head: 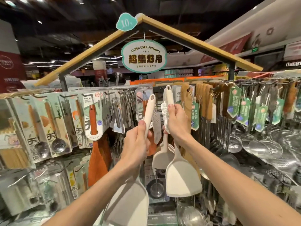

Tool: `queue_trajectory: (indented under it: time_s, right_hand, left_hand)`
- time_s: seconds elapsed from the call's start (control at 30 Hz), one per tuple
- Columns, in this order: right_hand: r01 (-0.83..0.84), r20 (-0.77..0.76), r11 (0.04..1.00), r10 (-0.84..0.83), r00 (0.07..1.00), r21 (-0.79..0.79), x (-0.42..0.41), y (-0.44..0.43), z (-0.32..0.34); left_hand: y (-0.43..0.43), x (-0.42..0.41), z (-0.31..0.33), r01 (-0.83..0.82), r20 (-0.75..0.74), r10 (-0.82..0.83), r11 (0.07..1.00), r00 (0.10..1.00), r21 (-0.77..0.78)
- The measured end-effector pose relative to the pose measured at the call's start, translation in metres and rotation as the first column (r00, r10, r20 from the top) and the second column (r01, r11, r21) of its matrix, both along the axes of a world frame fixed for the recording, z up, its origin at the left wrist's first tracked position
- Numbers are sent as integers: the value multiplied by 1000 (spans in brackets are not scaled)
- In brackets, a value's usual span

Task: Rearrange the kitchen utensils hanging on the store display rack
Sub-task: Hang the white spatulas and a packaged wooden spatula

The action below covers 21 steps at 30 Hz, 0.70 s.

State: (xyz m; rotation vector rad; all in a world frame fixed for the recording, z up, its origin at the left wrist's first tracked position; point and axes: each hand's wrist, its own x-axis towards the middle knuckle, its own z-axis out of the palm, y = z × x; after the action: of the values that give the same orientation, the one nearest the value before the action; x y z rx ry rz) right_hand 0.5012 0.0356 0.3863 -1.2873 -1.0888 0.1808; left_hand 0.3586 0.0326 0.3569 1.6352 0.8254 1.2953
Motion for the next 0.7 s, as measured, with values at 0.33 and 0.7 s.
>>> queue_trajectory:
  time_s: [0.33,0.7]
  right_hand:
    - [70,51,988,-64,997,-136,8,25,-1]
    - [131,182,923,-68,981,-361,14,17,0]
  left_hand:
    - [3,4,1,57,23,-57,998,998,-25]
    - [1,7,-2,32,17,-32,999,999,-2]
